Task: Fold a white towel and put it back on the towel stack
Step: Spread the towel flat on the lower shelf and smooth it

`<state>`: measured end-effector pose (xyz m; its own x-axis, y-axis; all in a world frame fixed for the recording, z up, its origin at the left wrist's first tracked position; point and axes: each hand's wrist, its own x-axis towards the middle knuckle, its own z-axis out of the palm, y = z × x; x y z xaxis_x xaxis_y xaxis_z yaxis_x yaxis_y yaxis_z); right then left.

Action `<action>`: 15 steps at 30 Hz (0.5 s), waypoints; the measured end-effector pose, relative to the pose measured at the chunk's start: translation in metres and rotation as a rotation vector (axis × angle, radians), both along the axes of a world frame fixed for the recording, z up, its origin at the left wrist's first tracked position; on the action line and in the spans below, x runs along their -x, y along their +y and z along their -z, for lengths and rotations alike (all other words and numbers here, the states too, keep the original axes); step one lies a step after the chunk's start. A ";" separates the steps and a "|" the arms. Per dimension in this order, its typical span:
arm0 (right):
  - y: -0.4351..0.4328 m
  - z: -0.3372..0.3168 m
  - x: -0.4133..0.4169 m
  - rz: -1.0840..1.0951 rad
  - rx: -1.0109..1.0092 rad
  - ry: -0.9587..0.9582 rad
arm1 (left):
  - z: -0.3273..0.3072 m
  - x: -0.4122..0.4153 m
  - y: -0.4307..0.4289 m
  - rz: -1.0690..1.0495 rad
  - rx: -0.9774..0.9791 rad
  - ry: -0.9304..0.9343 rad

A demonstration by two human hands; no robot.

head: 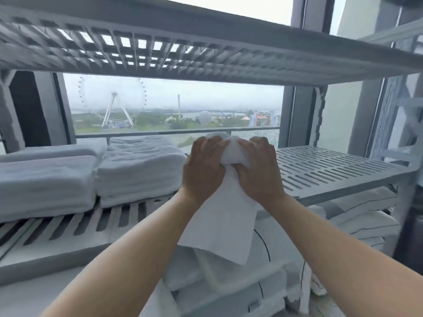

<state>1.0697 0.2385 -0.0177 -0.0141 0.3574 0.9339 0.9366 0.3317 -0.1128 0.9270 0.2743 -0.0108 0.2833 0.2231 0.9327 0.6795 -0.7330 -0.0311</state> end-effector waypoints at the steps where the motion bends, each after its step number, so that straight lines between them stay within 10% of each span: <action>1: 0.011 -0.004 -0.013 0.001 0.009 0.005 | -0.004 -0.013 0.013 0.005 -0.004 0.005; 15: 0.139 0.007 -0.165 -0.030 0.087 0.158 | -0.002 -0.164 0.138 0.019 0.064 0.158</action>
<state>1.2349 0.3773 -0.0249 0.1181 0.4383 0.8911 0.8950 0.3418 -0.2867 1.0914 0.4128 -0.0086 0.4298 0.2738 0.8604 0.6557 -0.7497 -0.0890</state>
